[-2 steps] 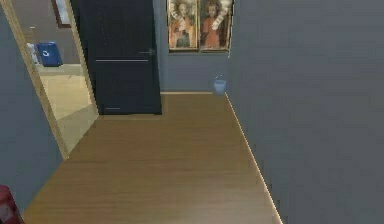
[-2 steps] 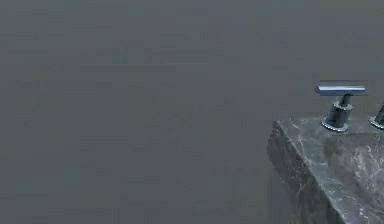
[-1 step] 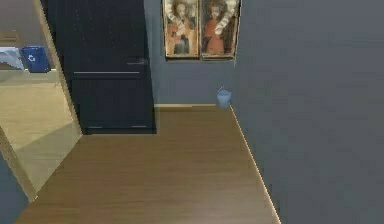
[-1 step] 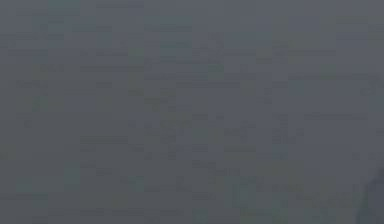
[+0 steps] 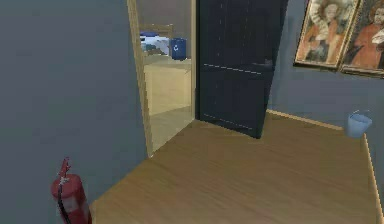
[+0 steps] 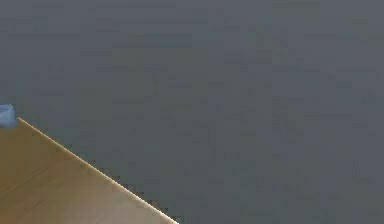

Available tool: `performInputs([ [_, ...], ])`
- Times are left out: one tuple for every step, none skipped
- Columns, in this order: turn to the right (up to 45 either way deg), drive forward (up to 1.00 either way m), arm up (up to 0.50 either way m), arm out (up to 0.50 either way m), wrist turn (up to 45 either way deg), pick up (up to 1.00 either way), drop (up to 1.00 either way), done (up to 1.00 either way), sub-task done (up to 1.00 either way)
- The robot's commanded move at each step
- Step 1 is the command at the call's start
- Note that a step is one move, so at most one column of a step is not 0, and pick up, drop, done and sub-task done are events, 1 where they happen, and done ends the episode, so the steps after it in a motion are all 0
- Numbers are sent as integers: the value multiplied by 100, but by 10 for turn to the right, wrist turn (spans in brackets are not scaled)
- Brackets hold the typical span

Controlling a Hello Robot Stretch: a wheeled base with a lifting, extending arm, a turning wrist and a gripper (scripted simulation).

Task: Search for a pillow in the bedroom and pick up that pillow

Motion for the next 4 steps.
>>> performInputs([
  [0,100,0,0,0,0,0,0,0],
  [0,65,0,0,0,0,0,0,0],
  [30,0,0,0,0,0,0,0,0],
  [0,40,0,0,0,0,0,0,0],
])
